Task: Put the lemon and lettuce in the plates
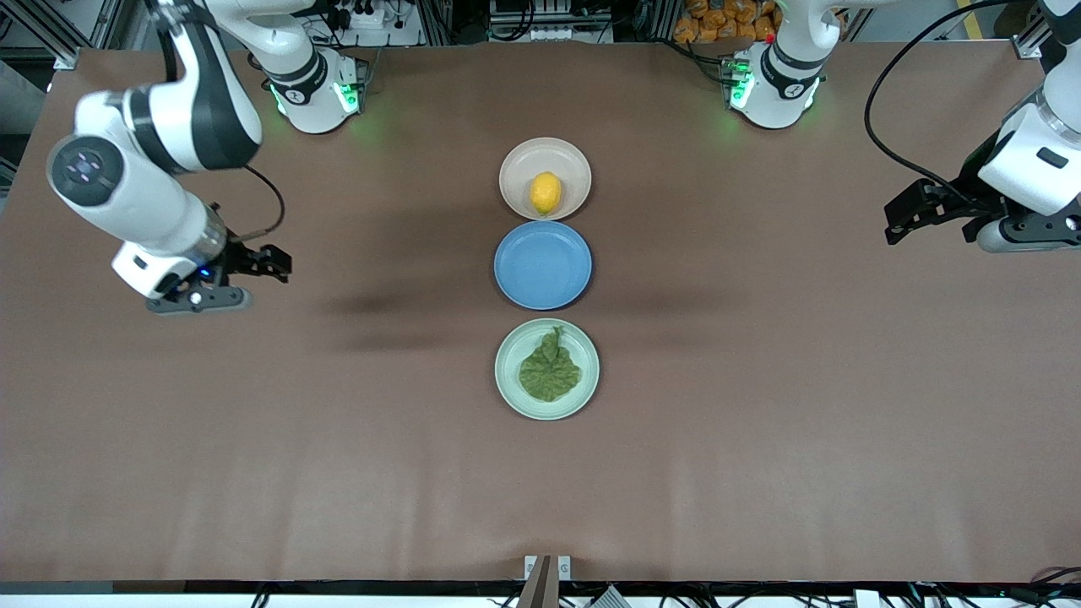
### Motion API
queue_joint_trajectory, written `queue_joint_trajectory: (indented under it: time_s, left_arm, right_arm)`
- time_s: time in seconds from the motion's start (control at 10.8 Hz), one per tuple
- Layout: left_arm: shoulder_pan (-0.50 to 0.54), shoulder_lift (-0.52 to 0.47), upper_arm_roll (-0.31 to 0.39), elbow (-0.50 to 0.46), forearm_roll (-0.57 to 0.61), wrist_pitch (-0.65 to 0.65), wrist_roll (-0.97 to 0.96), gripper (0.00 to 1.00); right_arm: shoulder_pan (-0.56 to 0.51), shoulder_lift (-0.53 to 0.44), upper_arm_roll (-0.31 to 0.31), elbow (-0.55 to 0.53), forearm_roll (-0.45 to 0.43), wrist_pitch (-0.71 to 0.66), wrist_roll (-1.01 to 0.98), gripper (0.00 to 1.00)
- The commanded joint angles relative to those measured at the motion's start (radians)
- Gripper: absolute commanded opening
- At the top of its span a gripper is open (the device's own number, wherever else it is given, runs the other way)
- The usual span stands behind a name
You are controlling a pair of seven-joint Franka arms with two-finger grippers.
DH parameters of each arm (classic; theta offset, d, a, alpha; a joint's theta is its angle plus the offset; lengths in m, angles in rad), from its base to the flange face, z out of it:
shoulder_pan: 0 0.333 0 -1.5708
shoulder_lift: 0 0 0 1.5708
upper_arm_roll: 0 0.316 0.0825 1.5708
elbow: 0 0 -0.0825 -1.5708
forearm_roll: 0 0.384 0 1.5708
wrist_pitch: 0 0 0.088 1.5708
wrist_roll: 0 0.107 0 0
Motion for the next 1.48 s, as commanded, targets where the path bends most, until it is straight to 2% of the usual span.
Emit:
queue_joint_trajectory:
  time_s: [0.0, 0.18, 0.28, 0.65, 0.74, 0.92, 1.2, 1.39]
  left_arm:
    - [0.013, -0.006, -0.003, 0.011, -0.019, -0.024, 0.029, 1.0]
    - [0.013, -0.009, -0.003, 0.011, -0.021, -0.025, 0.029, 1.0]
    - [0.013, -0.007, -0.003, 0.011, -0.021, -0.025, 0.029, 1.0]
    - [0.01, -0.006, -0.003, 0.012, -0.021, -0.025, 0.028, 1.0]
    - [0.011, -0.006, -0.003, 0.012, -0.021, -0.025, 0.029, 1.0]
    - [0.011, -0.006, -0.003, 0.012, -0.019, -0.025, 0.029, 1.0]
    - [0.017, -0.007, -0.001, 0.012, -0.021, -0.025, 0.03, 1.0]
    - [0.016, -0.006, -0.003, 0.011, -0.021, -0.025, 0.03, 1.0]
  right_arm:
    - [-0.017, -0.052, -0.013, 0.087, -0.015, -0.135, -0.042, 1.0]
    - [-0.018, -0.047, -0.027, 0.237, -0.015, -0.272, -0.053, 1.0]
    - [-0.014, -0.047, -0.045, 0.282, -0.01, -0.313, -0.072, 1.0]
    - [-0.02, -0.043, -0.055, 0.465, 0.001, -0.433, -0.076, 1.0]
    - [-0.017, -0.043, -0.059, 0.493, 0.001, -0.44, -0.077, 1.0]
    - [-0.017, -0.046, -0.085, 0.522, 0.063, -0.455, -0.08, 1.0]
    - [-0.012, -0.052, -0.104, 0.565, 0.079, -0.475, -0.143, 1.0]
    - [-0.009, -0.052, -0.14, 0.565, 0.129, -0.478, -0.152, 1.0]
